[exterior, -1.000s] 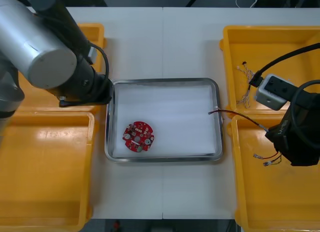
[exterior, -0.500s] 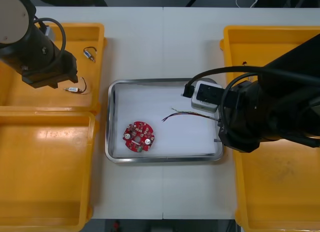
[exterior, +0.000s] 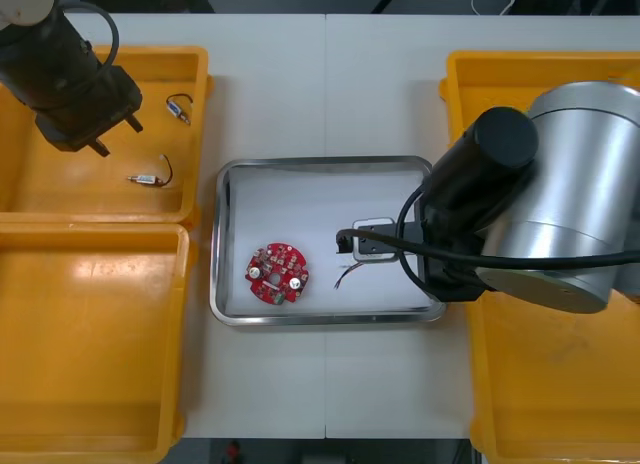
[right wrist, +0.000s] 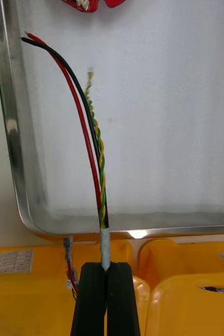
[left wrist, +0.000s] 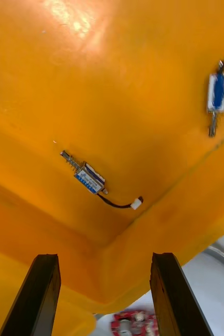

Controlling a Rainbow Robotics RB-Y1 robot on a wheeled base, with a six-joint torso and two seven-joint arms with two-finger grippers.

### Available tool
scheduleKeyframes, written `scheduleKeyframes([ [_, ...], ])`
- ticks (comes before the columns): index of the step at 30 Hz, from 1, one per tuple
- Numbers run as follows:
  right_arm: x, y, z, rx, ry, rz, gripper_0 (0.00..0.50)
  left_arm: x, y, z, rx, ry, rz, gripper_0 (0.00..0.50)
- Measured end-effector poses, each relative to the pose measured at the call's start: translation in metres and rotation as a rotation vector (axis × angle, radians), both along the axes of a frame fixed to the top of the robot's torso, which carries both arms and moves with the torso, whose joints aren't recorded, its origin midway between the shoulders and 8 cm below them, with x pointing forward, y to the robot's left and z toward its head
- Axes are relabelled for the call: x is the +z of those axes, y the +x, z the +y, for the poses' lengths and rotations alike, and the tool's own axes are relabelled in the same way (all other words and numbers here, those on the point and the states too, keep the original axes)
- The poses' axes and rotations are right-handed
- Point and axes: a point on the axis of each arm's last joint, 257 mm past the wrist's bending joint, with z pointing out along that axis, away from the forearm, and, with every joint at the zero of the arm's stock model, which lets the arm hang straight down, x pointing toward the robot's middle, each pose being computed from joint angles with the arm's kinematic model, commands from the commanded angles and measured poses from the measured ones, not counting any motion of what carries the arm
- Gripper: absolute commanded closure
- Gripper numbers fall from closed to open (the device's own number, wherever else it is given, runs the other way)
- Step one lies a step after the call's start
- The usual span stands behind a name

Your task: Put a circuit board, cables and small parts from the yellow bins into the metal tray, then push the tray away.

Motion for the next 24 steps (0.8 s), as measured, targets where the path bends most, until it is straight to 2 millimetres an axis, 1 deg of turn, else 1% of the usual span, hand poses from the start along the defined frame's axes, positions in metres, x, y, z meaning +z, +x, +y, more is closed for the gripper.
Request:
scheduleKeyframes([
  [2,-0.009,0.007,0.004,-0.008,0.009,0.005,0.5,-0.003,0.003,0.006,0.06,-0.019,0.014,0.0],
  [6,-0.023,0.016,0.013,0.001,0.025,0.027,0.5,-0.012,0.011,0.015,0.096,-0.029,0.02,0.0],
  [13,-0.032,0.034,0.023,0.018,0.039,0.007,0.5,-0.04,0.023,0.023,0.154,-0.07,0.034,0.0],
  [16,-0.041,0.038,0.026,0.021,0.026,-0.004,0.5,-0.051,0.025,0.021,0.166,-0.086,0.046,0.0],
  [24,-0.077,0.044,0.029,0.03,-0.039,-0.015,0.5,-0.075,0.03,0.008,0.164,-0.104,0.059,0.0],
])
